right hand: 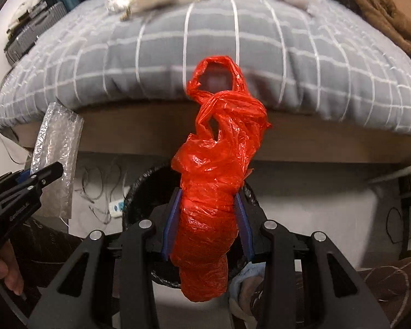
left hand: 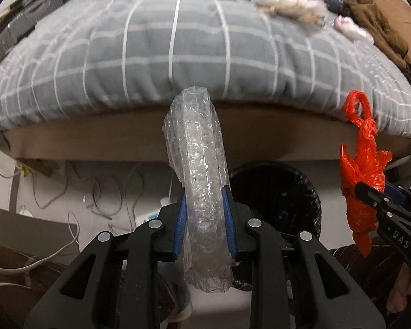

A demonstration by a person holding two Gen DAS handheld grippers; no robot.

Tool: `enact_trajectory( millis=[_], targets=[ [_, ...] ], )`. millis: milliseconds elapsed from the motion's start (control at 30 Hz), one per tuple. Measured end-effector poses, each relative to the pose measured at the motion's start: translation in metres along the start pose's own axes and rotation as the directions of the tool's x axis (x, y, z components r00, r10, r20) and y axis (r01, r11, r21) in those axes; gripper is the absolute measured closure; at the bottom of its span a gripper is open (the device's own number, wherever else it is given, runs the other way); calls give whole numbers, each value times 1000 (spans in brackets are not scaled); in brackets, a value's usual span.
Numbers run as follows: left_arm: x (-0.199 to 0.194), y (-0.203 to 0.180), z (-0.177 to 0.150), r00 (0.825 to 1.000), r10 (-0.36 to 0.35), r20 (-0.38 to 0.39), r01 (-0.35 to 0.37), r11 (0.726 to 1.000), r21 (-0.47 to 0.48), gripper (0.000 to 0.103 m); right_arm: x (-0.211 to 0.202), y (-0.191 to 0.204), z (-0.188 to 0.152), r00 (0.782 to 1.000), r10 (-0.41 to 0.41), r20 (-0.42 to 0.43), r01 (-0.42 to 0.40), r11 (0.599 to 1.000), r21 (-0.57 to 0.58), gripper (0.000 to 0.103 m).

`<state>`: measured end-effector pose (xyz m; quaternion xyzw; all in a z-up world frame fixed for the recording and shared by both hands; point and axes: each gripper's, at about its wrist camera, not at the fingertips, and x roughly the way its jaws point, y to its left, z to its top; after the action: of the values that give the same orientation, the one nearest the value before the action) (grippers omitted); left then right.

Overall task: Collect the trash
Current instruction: 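Carry the red bag and bubble wrap down toward the black bin, then open the right tool over the bin while the left tool releases the bubble wrap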

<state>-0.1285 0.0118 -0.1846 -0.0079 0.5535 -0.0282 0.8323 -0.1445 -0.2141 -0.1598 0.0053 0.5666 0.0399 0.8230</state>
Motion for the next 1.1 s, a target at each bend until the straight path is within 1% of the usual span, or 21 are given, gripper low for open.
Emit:
enact_trajectory(
  millis=[167,233,300,367,400,433,500,600,667,800,933,1100],
  targets=[
    [20,9,-9,998,-6,-58,5,1000,-15,79,23,6,-5,997,9,-74,-11,1000,-19,66],
    [27,13,-12,997,3,-78,-4,1000,-18,79,33,10,-8,995,-2,-104,-2,999,-36,66],
    [30,19,-17,996,5,-90,-8,1000,-28,79,38,15,-8,992,2,-123,-7,999,-40,65],
    [32,22,-19,995,8,-97,-12,999,-35,79,42,19,-8,991,9,-131,-15,999,-46,62],
    [33,24,-21,995,11,-101,-15,999,-36,79,43,21,-7,992,10,-129,-16,999,-47,54],
    [33,25,-22,995,13,-101,-17,999,-37,79,43,23,-6,992,6,-123,-12,999,-52,50],
    [33,25,-22,995,12,-101,-16,999,-40,79,43,23,-6,994,-4,-106,-2,998,-59,34],
    [31,23,-22,995,-5,-98,0,999,-50,79,39,21,-6,996,-9,-88,4,998,-58,24],
    [31,21,-20,995,-13,-97,9,999,-46,79,38,16,-6,997,-13,-82,8,998,-57,20],
    [36,10,-21,994,-31,-109,27,999,-41,79,33,0,-5,997,-47,-66,46,999,-23,12],
    [38,-11,-19,993,-56,-107,54,998,-21,79,27,-18,-6,993,-114,-37,115,993,23,9],
    [41,-44,-18,989,-75,-125,79,996,30,79,18,-41,-7,990,-142,-27,143,988,60,8]
  ],
)
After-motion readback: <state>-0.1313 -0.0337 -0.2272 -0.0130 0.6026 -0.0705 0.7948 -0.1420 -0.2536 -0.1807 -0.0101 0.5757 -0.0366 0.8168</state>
